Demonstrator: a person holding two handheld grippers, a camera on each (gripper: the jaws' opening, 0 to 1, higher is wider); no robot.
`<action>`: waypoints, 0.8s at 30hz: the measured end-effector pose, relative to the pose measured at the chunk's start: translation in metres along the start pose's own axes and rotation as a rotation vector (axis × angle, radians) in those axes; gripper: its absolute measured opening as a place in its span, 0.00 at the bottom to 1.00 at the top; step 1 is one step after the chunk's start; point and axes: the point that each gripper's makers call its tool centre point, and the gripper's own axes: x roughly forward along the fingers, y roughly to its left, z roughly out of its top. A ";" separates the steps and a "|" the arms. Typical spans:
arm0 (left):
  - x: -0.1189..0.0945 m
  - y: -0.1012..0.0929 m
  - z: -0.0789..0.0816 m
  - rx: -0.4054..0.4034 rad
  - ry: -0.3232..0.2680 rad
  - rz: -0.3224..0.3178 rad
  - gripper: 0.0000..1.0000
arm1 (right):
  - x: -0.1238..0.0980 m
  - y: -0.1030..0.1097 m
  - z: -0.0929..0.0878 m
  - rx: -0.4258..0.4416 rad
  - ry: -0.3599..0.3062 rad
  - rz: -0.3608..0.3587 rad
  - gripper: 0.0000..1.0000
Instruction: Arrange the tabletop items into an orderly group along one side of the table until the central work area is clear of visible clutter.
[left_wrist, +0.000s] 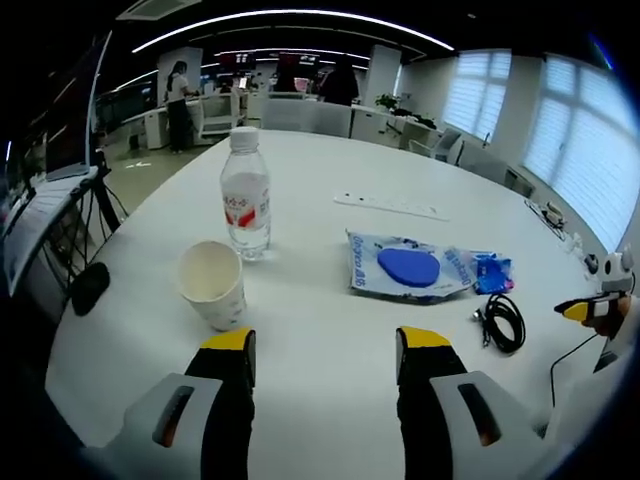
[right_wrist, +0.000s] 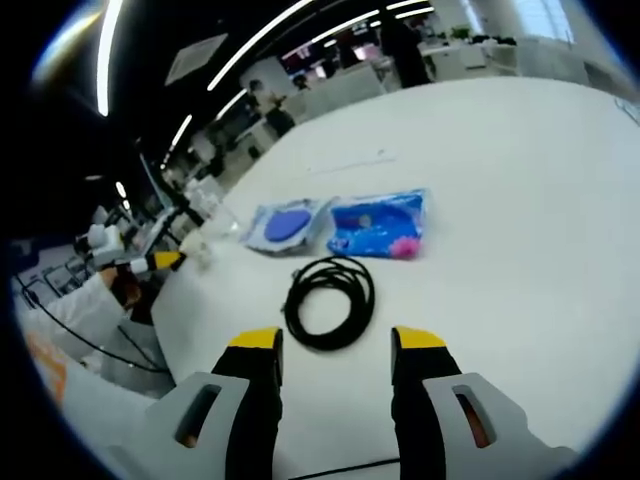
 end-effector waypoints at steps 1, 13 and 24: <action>0.000 0.002 0.001 0.006 0.004 -0.001 0.57 | -0.001 0.000 -0.001 0.004 -0.001 -0.001 0.41; 0.009 0.026 0.013 0.103 0.135 -0.035 0.55 | -0.009 -0.007 -0.013 0.075 -0.008 -0.022 0.40; 0.035 0.047 0.014 0.209 0.243 -0.022 0.46 | -0.021 -0.023 -0.014 0.129 -0.030 -0.067 0.38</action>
